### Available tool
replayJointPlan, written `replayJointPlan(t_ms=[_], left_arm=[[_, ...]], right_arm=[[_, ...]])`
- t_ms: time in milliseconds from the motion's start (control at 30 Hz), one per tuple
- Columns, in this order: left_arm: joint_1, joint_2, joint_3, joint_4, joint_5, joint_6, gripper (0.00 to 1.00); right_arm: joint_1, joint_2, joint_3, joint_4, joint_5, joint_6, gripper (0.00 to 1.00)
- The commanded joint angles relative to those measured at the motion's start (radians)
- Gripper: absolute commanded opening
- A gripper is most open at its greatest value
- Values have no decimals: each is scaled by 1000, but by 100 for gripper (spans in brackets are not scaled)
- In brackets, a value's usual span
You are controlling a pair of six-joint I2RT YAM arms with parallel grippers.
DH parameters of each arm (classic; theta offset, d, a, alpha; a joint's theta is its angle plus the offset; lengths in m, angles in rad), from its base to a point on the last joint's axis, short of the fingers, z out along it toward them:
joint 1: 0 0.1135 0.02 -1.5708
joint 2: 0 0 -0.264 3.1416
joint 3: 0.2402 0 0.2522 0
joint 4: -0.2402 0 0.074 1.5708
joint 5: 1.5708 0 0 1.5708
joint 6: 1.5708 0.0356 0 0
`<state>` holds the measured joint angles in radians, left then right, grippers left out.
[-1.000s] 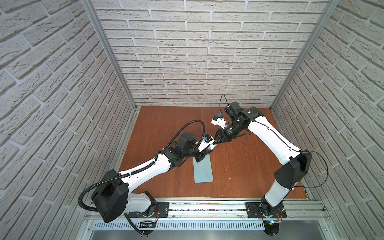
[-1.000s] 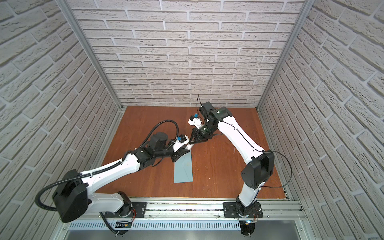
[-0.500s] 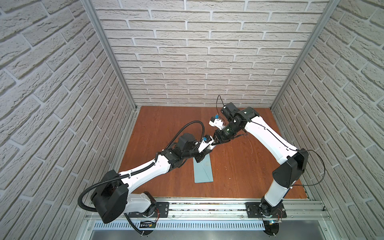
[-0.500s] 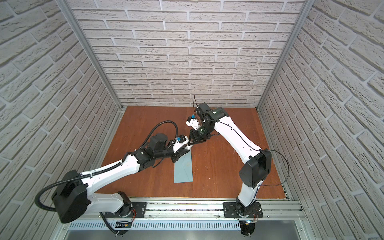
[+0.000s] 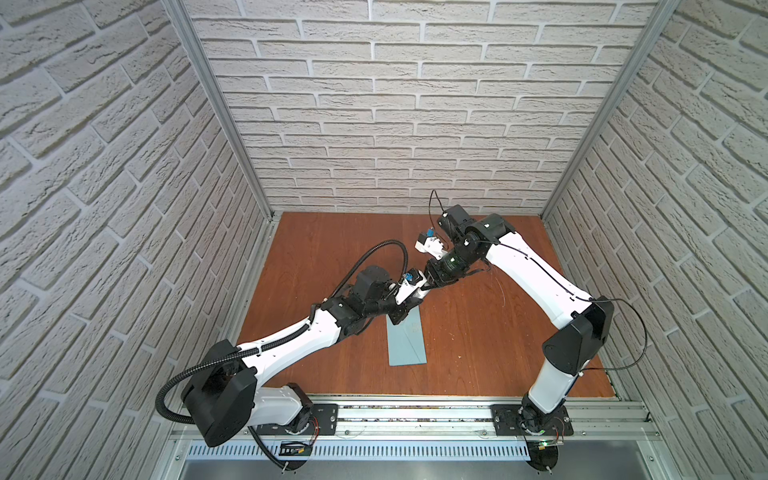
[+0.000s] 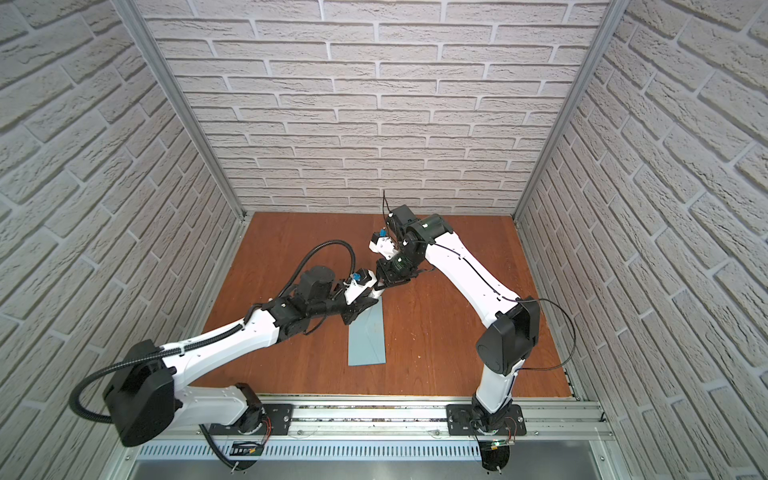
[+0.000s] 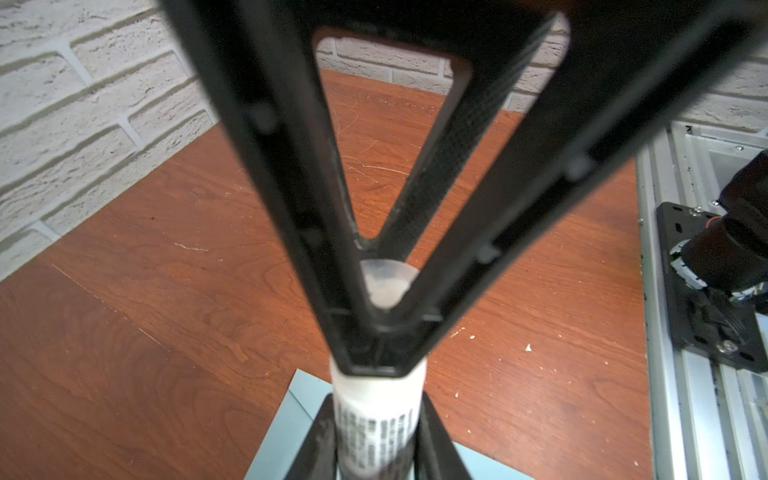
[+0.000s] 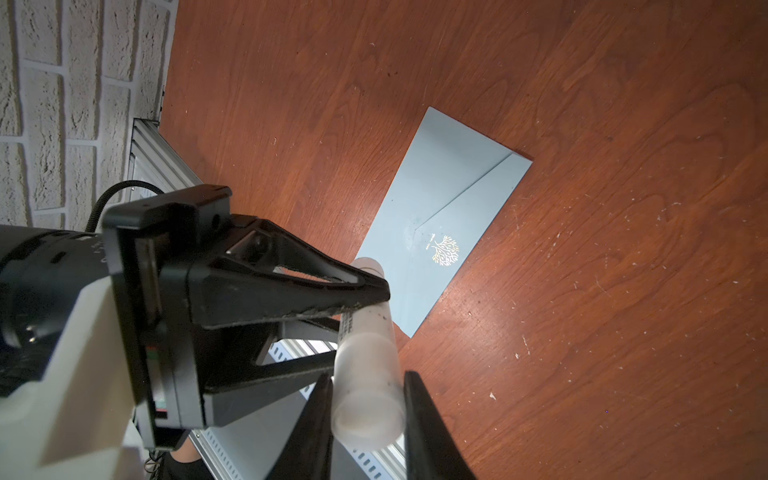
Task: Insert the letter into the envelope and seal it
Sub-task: 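Press the clear cap down onto the glue stick with the right gripper, then open the right gripper and withdraw it from the capped glue stick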
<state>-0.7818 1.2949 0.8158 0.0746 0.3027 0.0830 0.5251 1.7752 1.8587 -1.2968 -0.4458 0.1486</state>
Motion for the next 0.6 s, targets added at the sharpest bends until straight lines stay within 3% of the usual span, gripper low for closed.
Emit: replayJointPlan(t_ms=[0, 233, 433, 567], left_arm=[[-11, -63, 51, 74, -38, 88, 0], [-8, -72, 50, -101, -94, 142, 0], [-7, -80, 41, -138, -114, 87, 0], [3, -92, 51, -205, -196, 4, 0]], right_arm=[[26, 5, 62, -49, 72, -3, 28], [-20, -54, 183, -35, 119, 8, 50], [-79, -152, 204, 40, 90, 35, 54], [-115, -262, 53, 168, 126, 32, 54]])
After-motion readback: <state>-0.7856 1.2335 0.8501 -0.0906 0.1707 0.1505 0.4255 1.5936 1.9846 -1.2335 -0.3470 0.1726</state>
